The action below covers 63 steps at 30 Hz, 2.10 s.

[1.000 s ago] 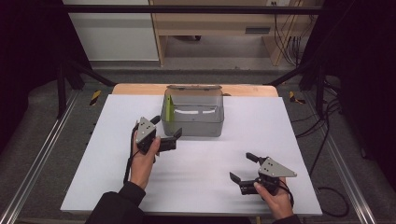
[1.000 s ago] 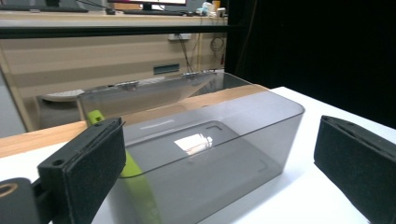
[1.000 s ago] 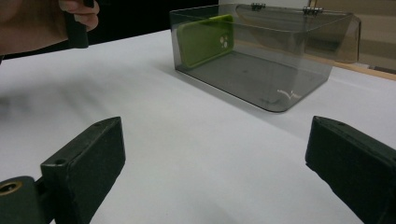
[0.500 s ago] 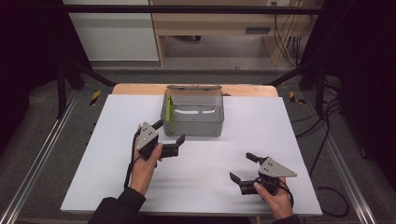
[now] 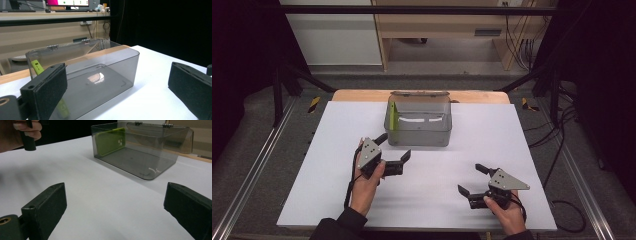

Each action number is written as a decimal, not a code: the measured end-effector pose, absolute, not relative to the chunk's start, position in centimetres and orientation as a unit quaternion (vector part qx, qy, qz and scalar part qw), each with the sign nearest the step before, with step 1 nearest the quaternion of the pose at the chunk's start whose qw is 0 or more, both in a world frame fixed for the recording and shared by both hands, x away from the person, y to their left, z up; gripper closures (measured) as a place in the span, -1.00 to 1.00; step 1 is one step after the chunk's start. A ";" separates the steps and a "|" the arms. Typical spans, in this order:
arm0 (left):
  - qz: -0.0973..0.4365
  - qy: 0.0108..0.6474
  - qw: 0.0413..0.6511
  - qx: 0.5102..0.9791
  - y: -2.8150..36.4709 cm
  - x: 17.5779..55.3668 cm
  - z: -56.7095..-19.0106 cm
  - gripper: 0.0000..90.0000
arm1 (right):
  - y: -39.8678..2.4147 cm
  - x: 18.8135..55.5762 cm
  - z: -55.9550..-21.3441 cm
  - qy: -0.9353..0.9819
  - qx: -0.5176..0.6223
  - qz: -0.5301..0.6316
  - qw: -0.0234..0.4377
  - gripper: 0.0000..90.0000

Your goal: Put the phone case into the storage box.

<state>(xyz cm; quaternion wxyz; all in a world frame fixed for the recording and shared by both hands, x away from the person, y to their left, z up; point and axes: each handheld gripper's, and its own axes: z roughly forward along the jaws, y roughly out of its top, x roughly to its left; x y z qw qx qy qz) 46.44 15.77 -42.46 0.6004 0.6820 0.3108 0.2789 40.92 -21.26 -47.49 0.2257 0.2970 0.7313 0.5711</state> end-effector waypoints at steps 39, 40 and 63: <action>0.323 0.349 0.601 0.642 24.6 42.8 -42.2 -0.97 | -21.1 41.0 -47.6 0.736 0.300 0.562 0.230 -0.91; 0.323 0.351 0.602 0.640 24.8 42.7 -42.2 -0.97 | -21.1 41.0 -47.6 0.736 0.299 0.562 0.230 -0.91; 0.341 0.365 0.588 0.636 29.0 41.3 -41.5 -0.97 | -21.1 41.1 -47.7 0.739 0.301 0.555 0.235 -0.90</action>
